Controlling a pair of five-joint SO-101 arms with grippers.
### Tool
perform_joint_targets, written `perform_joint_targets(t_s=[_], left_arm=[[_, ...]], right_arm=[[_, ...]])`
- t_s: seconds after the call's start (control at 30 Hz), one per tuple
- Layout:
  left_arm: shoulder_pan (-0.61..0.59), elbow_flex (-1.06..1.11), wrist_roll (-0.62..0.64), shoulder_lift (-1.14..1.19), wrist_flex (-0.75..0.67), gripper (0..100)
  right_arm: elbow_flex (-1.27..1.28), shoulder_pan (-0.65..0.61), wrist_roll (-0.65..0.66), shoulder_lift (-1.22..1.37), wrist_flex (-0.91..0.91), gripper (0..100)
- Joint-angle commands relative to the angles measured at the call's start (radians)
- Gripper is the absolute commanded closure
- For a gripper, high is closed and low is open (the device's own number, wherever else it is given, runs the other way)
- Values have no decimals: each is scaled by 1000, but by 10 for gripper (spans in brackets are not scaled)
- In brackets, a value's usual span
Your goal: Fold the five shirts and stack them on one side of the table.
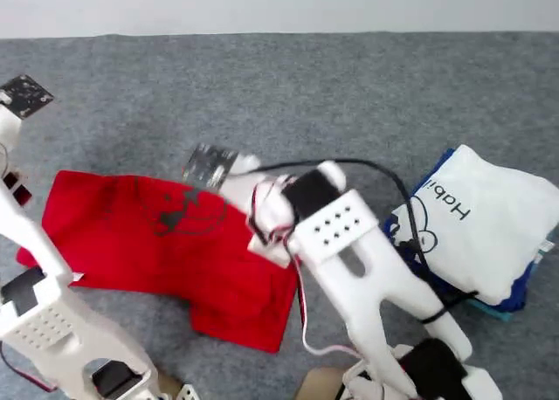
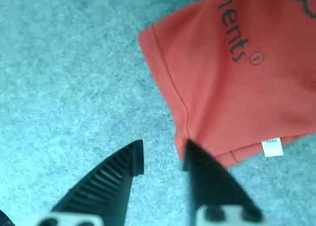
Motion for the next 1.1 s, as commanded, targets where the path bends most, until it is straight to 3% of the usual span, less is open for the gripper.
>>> perform_joint_targets(t_s=[0.0,0.07,0.47,0.7,1.07], left_arm=[[6,25,3,-55,20,997],[8,67,15,-64,21,995],[3,145,374,-272,21,996],[3,216,400,-290,20,996],[3,263,436,-295,-37,996]], right_arm=[[-75,38,-14,50,-21,983],[-78,36,-15,84,-24,985],[-224,114,-114,326,-81,988],[-318,136,-282,430,-81,843],[-348,73,-531,547,-61,844]])
